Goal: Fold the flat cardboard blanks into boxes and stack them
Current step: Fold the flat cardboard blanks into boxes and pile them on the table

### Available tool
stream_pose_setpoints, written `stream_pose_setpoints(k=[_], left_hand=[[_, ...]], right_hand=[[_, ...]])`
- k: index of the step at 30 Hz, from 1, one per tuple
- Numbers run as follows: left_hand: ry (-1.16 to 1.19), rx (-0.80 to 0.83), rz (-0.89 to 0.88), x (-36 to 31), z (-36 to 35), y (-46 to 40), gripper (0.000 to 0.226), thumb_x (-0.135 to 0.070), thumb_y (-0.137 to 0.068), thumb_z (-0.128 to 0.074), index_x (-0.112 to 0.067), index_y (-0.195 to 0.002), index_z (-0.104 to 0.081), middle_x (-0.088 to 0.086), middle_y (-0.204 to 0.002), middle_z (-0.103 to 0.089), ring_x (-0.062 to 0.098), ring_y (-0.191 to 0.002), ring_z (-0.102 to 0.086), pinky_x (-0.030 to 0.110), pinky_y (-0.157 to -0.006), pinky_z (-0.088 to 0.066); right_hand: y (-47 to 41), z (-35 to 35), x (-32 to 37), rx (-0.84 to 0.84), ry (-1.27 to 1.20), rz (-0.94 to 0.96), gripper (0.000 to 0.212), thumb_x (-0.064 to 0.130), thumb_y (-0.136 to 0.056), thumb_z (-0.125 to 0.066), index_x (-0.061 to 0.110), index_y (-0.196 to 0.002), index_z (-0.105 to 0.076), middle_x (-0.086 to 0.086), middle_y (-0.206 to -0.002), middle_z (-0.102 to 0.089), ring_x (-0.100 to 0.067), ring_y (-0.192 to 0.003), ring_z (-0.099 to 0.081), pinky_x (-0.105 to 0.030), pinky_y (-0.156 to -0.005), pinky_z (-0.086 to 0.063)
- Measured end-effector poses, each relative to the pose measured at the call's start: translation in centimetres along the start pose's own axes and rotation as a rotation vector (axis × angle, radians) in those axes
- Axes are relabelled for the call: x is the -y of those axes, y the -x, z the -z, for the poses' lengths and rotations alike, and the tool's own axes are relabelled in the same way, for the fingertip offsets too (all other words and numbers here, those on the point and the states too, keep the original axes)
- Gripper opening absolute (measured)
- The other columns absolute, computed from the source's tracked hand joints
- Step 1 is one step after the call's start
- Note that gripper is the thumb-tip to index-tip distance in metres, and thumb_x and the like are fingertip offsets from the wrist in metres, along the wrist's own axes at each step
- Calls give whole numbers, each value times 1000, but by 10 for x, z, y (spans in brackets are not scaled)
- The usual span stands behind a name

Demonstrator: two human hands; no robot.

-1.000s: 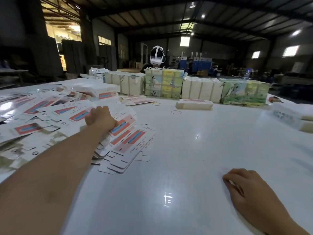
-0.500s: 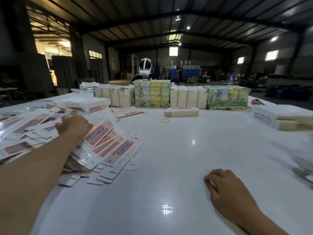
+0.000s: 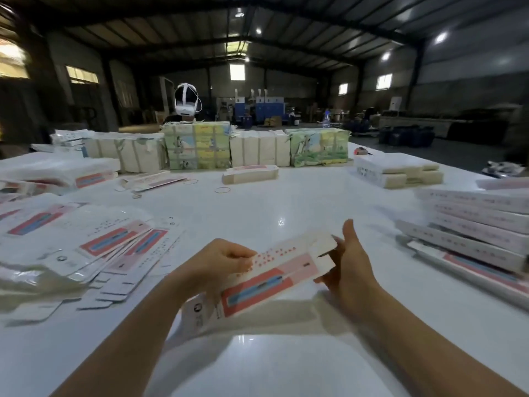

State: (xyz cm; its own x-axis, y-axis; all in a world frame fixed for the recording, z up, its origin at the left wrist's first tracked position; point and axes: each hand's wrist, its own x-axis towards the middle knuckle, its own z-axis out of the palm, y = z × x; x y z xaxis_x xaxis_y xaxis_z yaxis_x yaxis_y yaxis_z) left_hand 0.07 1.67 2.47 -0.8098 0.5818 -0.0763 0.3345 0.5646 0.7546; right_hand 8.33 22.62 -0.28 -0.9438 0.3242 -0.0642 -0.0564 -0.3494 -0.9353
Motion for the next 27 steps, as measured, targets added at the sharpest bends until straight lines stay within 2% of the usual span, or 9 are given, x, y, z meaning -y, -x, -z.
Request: stream_pose_setpoints(k=[4, 6, 9, 13, 15, 19, 22, 25, 27], left_hand=[[-200, -141, -26, 9, -12, 4, 33, -41, -94, -50, -33, -125, -59, -13, -108, -65, 9, -91, -65, 30, -79, -52], [-475, -213, -140, 4, -24, 7, 69, -67, -80, -43, -33, -139, -42, -10, -126, -52, 13, -109, -48, 37, -96, -40], [-711, -236, -266, -7, -50, 8, 110, -88, -58, -42, -26, -146, -20, -10, -131, -39, 14, -110, -37, 35, -96, -33], [-767, -427, -299, -9, -63, 4, 97, -80, -66, -54, -25, -140, -22, -8, -122, -45, 8, -93, -37, 21, -77, -32], [-694, -518, -285, -11, -62, 6, 91, -77, -66, -56, -26, -136, -28, -8, -117, -47, 8, -90, -39, 22, -74, -32], [-649, -603, -250, -14, -61, 8, 84, -75, -68, -48, -23, -132, -34, -6, -112, -50, 14, -95, -49, 24, -71, -33], [-625, -613, -187, -15, -61, 10, 74, -67, -68, -40, -23, -127, -37, -6, -108, -50, 15, -96, -50, 24, -70, -32], [-567, -578, -157, -13, -60, 9, 68, -68, -70, -48, -23, -120, -40, -7, -105, -49, 16, -97, -52, 26, -69, -34], [-575, -587, -159, -14, -59, 9, 71, -71, -69, -53, -23, -119, -40, -7, -106, -50, 16, -97, -52, 27, -69, -35]], right_hand=[[0, -4, -5, -12, 224, 183, 44, 16, -96, -42, 11, -56, -59, -8, -55, -57, -26, -56, -55, -26, -42, -40], [0, -9, -8, -37, 320, 286, 37, 9, -95, -44, 3, -60, -53, -5, -53, -49, -22, -52, -48, -26, -42, -39], [4, -12, -12, -88, 515, 408, 33, 12, -96, -46, -2, -67, -53, -4, -58, -49, -16, -55, -47, -24, -48, -40], [8, -14, -17, -189, 650, 534, 21, 17, -97, -51, 23, -114, -62, 2, -107, -64, -12, -92, -63, -19, -73, -55], [8, -12, -19, -291, 985, 760, 27, 19, -98, -50, 13, -119, -64, -2, -130, -53, -18, -115, -51, -13, -96, -39], [10, -16, -25, -213, 1429, 1020, 44, 31, -98, -37, 4, -115, -67, -11, -140, -50, -32, -131, -39, -42, -107, -35], [12, -22, -32, -58, 1293, 973, 38, 30, -94, -44, 7, -114, -68, -2, -136, -53, -20, -131, -35, -42, -107, -37], [13, -25, -30, 65, 868, 653, 24, 28, -94, -55, 28, -113, -70, 24, -136, -43, 0, -130, -29, -31, -109, -31], [12, -27, -27, 143, 505, 388, 19, 24, -89, -64, 31, -102, -75, 26, -141, -39, -3, -131, -37, -35, -108, -35]])
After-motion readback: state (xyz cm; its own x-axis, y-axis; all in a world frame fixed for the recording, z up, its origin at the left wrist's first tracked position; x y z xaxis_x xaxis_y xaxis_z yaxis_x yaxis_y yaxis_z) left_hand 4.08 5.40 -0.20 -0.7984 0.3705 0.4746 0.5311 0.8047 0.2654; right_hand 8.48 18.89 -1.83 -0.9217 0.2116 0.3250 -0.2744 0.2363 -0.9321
